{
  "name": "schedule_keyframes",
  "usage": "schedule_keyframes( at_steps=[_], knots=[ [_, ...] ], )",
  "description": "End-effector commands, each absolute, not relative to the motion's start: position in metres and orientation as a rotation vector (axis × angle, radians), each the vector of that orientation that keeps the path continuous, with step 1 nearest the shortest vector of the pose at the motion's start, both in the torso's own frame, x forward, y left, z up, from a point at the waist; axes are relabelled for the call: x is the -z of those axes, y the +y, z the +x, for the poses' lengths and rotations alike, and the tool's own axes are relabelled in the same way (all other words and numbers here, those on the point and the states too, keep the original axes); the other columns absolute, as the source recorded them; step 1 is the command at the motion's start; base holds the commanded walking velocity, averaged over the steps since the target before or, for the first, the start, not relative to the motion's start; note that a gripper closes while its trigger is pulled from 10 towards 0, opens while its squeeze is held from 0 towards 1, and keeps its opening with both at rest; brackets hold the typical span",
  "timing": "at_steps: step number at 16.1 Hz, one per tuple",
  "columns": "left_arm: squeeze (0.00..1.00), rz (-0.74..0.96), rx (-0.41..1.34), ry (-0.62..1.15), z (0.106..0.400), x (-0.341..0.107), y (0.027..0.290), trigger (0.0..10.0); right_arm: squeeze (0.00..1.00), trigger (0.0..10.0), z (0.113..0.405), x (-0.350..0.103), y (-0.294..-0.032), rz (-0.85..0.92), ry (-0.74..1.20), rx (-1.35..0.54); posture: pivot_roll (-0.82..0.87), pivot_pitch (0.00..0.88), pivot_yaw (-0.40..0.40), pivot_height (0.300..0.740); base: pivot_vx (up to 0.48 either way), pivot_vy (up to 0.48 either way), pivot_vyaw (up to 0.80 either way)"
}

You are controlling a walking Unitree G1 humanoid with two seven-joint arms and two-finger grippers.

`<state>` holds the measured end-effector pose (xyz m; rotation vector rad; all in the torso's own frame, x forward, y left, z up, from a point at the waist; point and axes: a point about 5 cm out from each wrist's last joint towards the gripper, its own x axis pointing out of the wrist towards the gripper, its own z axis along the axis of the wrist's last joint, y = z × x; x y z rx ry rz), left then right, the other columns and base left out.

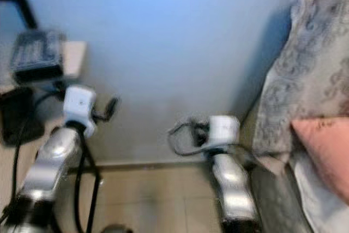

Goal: Clean up the room

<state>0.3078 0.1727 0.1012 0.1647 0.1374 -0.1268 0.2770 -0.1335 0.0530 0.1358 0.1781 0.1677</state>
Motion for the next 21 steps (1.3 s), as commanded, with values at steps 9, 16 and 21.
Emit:
schedule_keyframes(
  at_steps=[9, 16, 21],
  knots=[
    [0.0, -0.104, 0.135, 0.576, 0.31, -0.008, 0.154, 10.0, 0.0, 10.0, 0.279, 0.018, -0.133, 0.125, 0.595, -0.11, 0.11, 0.0, -0.056, 0.74, 0.0, 0.0, 0.0],
    [0.0, -0.15, 0.134, 1.049, 0.208, 0.075, 0.154, 10.0, 0.0, 10.0, 0.216, 0.071, -0.149, 0.211, 0.999, -0.012, 0.1, 0.0, -0.08, 0.74, 0.0, 0.0, 0.0],
    [0.0, 0.01, 0.374, 0.994, 0.219, 0.067, 0.129, 10.0, 0.0, 10.0, 0.203, 0.079, -0.144, 0.334, 1.062, 0.091, 0.1, 0.0, -0.086, 0.74, 0.0, 0.0, 0.0]
  ],
)
